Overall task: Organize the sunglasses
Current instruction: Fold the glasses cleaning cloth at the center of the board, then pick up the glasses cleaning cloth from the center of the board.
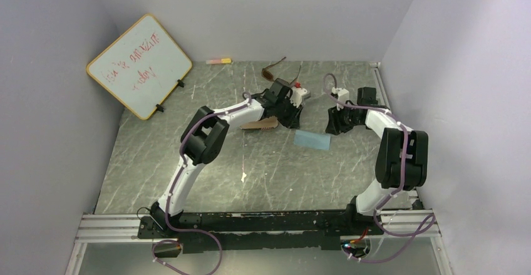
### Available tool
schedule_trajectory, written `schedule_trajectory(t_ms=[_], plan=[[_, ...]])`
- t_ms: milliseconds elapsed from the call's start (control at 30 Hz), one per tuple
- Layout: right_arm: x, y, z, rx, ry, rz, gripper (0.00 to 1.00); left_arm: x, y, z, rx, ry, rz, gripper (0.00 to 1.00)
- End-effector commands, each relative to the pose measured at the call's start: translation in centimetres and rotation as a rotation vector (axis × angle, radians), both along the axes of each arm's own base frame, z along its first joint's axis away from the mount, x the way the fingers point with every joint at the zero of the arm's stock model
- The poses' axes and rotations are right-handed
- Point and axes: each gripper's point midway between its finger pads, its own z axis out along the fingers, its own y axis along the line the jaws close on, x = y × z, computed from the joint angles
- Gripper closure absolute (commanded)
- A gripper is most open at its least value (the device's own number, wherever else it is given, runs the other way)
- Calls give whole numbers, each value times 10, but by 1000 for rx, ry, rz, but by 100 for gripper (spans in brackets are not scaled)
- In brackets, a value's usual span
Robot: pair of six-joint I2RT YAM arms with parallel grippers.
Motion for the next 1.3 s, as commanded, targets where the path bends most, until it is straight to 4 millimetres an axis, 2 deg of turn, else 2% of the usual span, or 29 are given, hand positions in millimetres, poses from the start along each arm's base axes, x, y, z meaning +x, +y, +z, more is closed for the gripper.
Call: schedule_trajectory(t_ms=[0, 200, 933, 1267], plan=[[19, -7, 9, 66, -8, -64, 54, -1, -13, 15, -40, -5, -44, 71], [13, -14, -8, 96, 56, -87, 53, -8, -11, -4, -12, 46, -60, 74], [11, -14, -29, 130, 127, -101, 52, -10, -10, -17, -11, 79, -69, 80], [4, -9, -33, 167, 162, -80, 65, -7, -9, -19, -26, 105, -60, 84]])
